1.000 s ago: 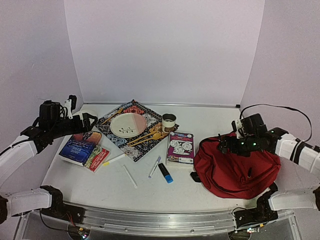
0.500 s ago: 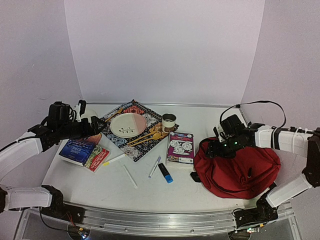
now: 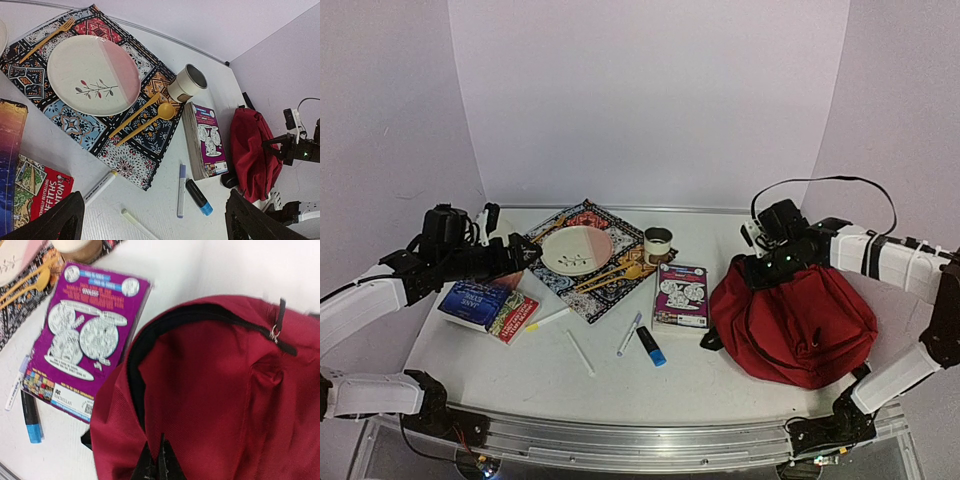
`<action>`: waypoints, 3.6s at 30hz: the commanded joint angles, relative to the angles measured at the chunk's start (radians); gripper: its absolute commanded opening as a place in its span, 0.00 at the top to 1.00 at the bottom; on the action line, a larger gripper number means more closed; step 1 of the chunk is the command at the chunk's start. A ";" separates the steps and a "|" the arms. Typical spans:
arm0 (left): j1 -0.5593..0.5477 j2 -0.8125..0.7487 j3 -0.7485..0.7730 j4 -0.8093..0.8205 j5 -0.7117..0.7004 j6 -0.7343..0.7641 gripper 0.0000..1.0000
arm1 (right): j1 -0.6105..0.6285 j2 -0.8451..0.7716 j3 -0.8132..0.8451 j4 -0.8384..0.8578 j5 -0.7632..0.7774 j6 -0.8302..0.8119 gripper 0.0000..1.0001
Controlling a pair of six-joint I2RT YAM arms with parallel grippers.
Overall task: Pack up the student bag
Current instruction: Pick up the student bag from the corner of the board, then place the student bag at the center of the board, then pick up the student bag from the center of the board, then place the student bag at the center of the board.
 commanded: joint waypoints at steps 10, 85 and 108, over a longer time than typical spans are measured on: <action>-0.007 0.016 0.065 0.044 0.043 -0.061 0.01 | 0.046 -0.039 0.346 -0.193 -0.183 -0.377 1.00; -0.655 0.805 0.592 0.108 -0.149 -0.050 1.00 | -0.245 -0.233 -0.388 0.324 -0.105 0.359 0.93; -0.734 0.591 0.171 0.263 -0.402 -0.314 0.98 | -0.216 -0.073 -0.273 0.449 -0.405 0.242 1.00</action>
